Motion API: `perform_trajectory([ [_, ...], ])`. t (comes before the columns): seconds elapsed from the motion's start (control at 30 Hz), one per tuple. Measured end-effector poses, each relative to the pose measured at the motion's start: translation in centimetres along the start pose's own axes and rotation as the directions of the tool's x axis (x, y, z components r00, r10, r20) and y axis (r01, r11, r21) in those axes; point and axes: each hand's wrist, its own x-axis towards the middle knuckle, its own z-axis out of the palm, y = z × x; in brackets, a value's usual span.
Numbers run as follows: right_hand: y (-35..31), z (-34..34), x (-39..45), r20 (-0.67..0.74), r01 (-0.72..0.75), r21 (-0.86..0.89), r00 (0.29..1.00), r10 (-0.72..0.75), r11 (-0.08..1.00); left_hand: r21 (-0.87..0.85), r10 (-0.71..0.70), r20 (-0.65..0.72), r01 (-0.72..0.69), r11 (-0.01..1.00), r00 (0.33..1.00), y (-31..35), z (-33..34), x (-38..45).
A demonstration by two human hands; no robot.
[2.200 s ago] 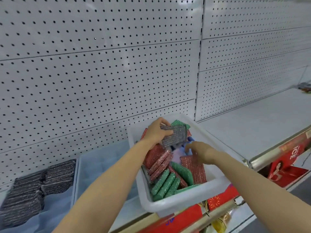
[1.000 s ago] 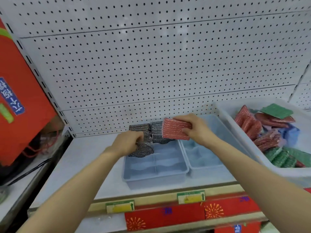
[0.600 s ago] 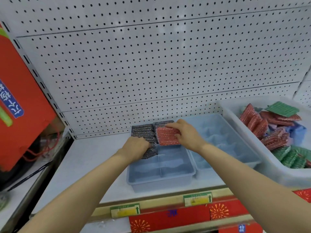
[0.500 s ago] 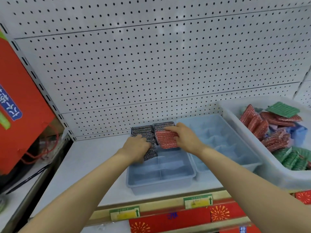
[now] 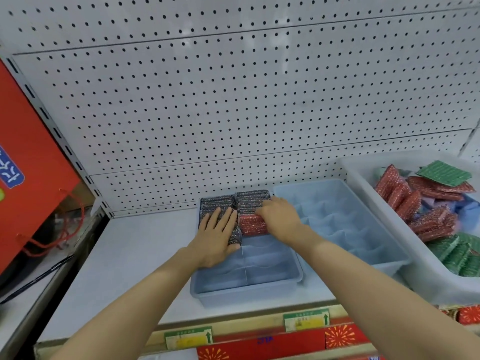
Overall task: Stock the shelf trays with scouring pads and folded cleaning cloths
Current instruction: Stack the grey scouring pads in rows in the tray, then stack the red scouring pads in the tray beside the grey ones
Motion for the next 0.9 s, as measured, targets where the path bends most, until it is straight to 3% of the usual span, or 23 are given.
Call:
perform_trajectory([
  [0.13,-1.3,0.7,0.0,-0.072,0.011,0.018,0.997,-0.010,1.000,-0.011,-0.006,-0.023,0.006,1.000,1.000,0.3,0.3,0.2],
  [0.3,-2.4,4.3,-1.0,0.093,0.113,0.033,0.989,-0.115,0.993,-0.040,-0.020,-0.034,0.018,0.999,0.999,0.2,1.0,0.4],
  [0.47,-1.4,3.2,-0.7,0.086,0.088,0.128,0.991,-0.100,0.988,-0.036,-0.029,0.034,0.030,0.999,0.999,0.5,-0.6,0.3],
  [0.53,0.1,1.6,-1.7,0.005,0.059,0.157,0.998,-0.061,0.986,-0.046,-0.058,0.038,0.059,0.997,0.998,0.7,-2.7,1.1],
  [0.6,2.6,-0.6,-3.1,-0.068,-0.002,0.181,0.998,0.014,0.984,-0.033,-0.051,-0.078,0.049,0.998,0.996,1.5,-5.2,2.7],
  [0.7,7.7,-4.1,-6.2,-0.081,-0.149,0.161,0.983,0.163,0.976,-0.097,0.038,-0.215,-0.060,0.993,0.976,5.5,-9.1,5.6],
  [0.9,17.9,-6.9,-12.7,-0.202,-0.328,0.124,0.915,0.348,0.936,-0.269,0.187,-0.328,-0.281,0.921,0.926,18.5,-15.8,12.3],
])
